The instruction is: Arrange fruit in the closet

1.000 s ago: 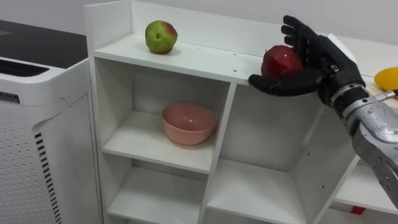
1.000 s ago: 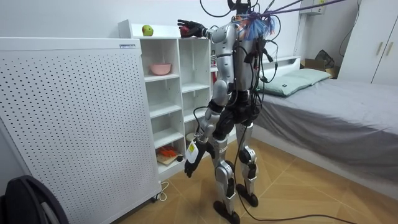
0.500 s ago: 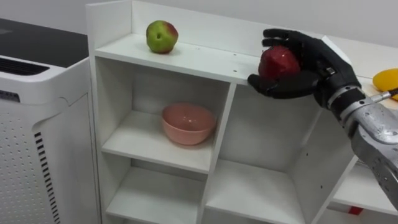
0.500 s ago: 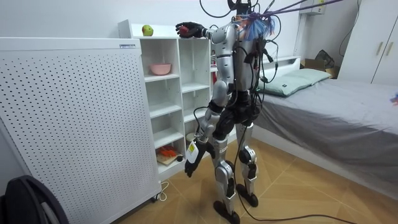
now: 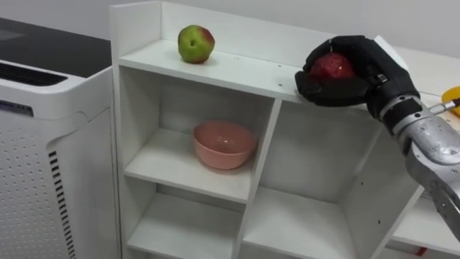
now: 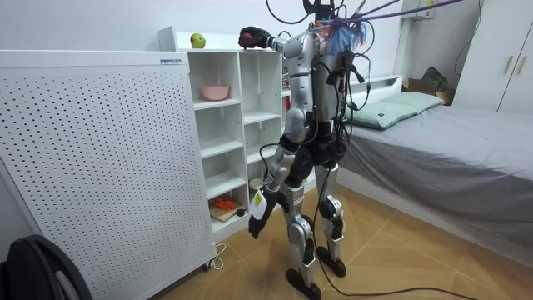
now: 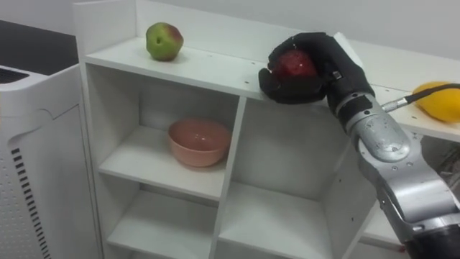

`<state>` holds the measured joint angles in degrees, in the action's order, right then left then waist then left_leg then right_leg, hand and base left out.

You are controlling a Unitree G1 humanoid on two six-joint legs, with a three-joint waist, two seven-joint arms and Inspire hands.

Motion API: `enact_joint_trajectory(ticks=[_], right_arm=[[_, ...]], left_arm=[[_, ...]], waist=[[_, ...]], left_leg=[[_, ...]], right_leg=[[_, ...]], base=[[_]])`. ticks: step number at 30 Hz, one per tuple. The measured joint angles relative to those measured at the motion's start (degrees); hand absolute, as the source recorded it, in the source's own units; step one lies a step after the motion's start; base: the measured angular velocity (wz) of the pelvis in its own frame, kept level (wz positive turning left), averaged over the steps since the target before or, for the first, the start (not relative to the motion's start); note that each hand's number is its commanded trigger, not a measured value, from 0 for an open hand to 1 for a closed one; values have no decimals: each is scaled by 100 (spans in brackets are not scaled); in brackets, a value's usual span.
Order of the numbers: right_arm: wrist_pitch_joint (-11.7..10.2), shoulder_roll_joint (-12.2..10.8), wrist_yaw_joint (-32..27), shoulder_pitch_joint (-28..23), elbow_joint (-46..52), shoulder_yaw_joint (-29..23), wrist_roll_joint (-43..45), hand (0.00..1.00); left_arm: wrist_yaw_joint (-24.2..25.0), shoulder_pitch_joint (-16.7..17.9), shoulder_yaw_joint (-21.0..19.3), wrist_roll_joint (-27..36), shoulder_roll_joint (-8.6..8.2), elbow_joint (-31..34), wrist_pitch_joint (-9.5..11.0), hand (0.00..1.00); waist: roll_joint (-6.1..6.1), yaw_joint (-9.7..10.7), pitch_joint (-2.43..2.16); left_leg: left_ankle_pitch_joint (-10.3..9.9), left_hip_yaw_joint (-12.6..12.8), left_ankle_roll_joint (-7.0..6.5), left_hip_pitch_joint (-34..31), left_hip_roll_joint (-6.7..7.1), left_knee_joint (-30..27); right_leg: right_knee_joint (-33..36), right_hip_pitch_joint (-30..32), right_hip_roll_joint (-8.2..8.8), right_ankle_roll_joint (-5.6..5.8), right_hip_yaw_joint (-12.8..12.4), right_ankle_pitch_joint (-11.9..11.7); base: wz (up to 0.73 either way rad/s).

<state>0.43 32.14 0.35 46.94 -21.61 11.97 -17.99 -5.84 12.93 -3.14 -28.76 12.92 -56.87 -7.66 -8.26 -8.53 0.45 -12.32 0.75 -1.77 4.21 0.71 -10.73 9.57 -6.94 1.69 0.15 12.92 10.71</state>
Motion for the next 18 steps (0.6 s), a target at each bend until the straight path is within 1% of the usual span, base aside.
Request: enact_joint_trajectory(ticks=[5,8,11,13,14,16,18], right_arm=[[-24,0,-26,0,92,0,24,100],[-19,0,-12,-31,314,21,229,100],[28,1,26,-189,848,21,529,100],[41,0,111,-455,1539,21,671,100],[41,-1,124,-536,1724,22,713,100],[41,-28,175,-749,2301,45,714,100],[43,-30,177,-758,2542,90,675,100]], left_arm=[[0,-1,10,78,2,1,12,0],[0,1,4,54,2,2,23,0],[9,-52,-10,43,3,4,60,0],[20,-124,-9,42,7,4,73,0],[20,-127,-8,42,7,4,82,0],[7,-170,-6,57,8,-13,149,0],[-27,-191,12,111,12,-45,180,0]], waist=[[-4,12,-3],[-8,30,-7],[-8,41,-13],[11,43,-19],[17,40,-19],[51,31,-14],[74,32,-9]], left_leg=[[0,-7,0,-1,-1,28],[0,-10,0,-1,2,26],[0,20,0,-17,-3,5],[1,60,0,-43,-5,-17],[1,71,1,-44,-6,-19],[2,81,0,-52,-5,-18],[2,88,-1,-45,-5,-17]], right_leg=[[-1,14,-3,0,15,0],[-3,16,-2,0,-11,0],[-3,37,-1,0,-6,0],[-5,73,0,0,-16,0],[-5,77,0,0,-15,0],[-3,85,4,0,-20,0],[-2,83,11,0,-18,0]], base=[[0],[0],[-4],[0],[0],[0],[0]])
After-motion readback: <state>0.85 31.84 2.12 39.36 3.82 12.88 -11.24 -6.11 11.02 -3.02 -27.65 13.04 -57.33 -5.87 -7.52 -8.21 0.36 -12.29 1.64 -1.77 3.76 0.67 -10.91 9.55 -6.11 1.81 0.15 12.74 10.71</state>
